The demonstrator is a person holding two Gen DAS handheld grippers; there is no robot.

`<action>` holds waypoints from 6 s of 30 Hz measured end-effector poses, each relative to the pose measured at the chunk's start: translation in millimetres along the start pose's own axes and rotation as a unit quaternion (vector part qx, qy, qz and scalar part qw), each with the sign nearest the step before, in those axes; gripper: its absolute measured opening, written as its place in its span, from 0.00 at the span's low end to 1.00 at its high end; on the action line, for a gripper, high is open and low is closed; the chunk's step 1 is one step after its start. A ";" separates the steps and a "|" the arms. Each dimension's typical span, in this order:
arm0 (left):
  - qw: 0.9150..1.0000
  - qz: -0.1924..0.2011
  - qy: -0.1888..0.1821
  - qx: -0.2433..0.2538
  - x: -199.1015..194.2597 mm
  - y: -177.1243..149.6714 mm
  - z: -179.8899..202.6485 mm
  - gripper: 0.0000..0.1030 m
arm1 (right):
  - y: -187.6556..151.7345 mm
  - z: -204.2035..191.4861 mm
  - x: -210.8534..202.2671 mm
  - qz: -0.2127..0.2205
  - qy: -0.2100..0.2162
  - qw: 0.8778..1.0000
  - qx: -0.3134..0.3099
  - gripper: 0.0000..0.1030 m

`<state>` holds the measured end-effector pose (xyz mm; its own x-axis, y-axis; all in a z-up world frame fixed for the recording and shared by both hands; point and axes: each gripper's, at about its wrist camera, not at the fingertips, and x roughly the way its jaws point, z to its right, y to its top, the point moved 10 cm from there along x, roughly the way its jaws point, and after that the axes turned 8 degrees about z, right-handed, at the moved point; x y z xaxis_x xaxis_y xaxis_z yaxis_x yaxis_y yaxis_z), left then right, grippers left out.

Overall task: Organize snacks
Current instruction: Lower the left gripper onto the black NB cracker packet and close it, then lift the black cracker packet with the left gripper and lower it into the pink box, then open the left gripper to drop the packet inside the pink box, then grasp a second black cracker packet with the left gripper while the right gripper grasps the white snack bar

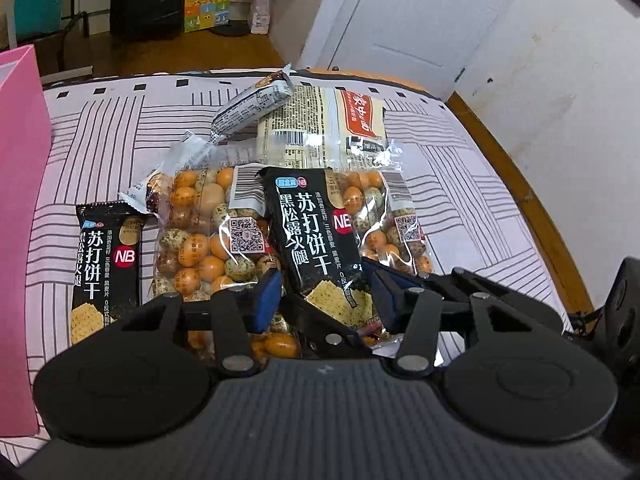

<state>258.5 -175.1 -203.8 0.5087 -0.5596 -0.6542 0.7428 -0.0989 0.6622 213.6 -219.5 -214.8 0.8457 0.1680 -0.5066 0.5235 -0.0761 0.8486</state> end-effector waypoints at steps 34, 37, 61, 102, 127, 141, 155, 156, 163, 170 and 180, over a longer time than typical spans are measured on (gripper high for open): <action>0.997 -0.065 0.018 -0.033 -141.9 -31.5 1.2 0.41 | 12.3 -104.0 -99.3 -0.094 0.069 0.992 -0.048 0.52; 0.998 -0.044 0.019 -0.042 -167.1 -25.5 -3.8 0.41 | 25.9 -123.6 -110.7 -0.086 0.081 0.990 -0.076 0.52; 0.980 0.080 0.130 -0.129 -179.9 79.0 -197.3 0.42 | 105.3 -253.8 47.7 -0.065 0.167 0.972 -0.149 0.52; 0.971 0.040 0.202 -0.118 -206.1 66.6 -251.9 0.56 | 94.2 -264.7 30.8 -0.107 0.194 0.950 -0.222 0.65; 0.992 -0.002 0.104 0.072 -169.5 22.7 -60.6 0.55 | 44.1 -106.0 -104.3 -0.132 0.149 0.961 -0.194 0.70; 0.982 -0.030 0.186 0.013 -59.7 11.0 -95.5 0.45 | -30.3 -96.1 -58.7 -0.186 0.187 0.945 -0.196 0.65; 0.974 -0.022 0.223 0.019 -4.5 -6.7 -130.1 0.54 | -65.6 -101.3 -30.0 -0.214 0.193 0.920 -0.267 0.43; 0.975 -0.020 0.222 0.021 -2.6 -6.5 -130.6 0.55 | -66.7 -102.1 -29.9 -0.213 0.192 0.921 -0.265 0.41; 0.979 -0.018 0.203 0.025 1.7 -8.2 -136.3 0.56 | -70.2 -101.1 -29.5 -0.193 0.181 0.937 -0.226 0.41; 0.978 -0.028 0.204 0.035 1.1 -9.1 -133.5 0.45 | -70.9 -101.9 -36.1 -0.184 0.157 0.942 -0.233 0.31; 0.978 -0.032 0.206 0.013 -29.8 -16.1 -122.8 0.44 | -59.0 -86.7 -45.3 -0.203 0.116 0.957 -0.169 0.31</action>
<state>284.8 -55.7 -239.9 0.5983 -0.1728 -0.7824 0.7699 -0.1467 0.6211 135.4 -137.3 -228.8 0.5128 0.3331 -0.7912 0.7078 0.3575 0.6093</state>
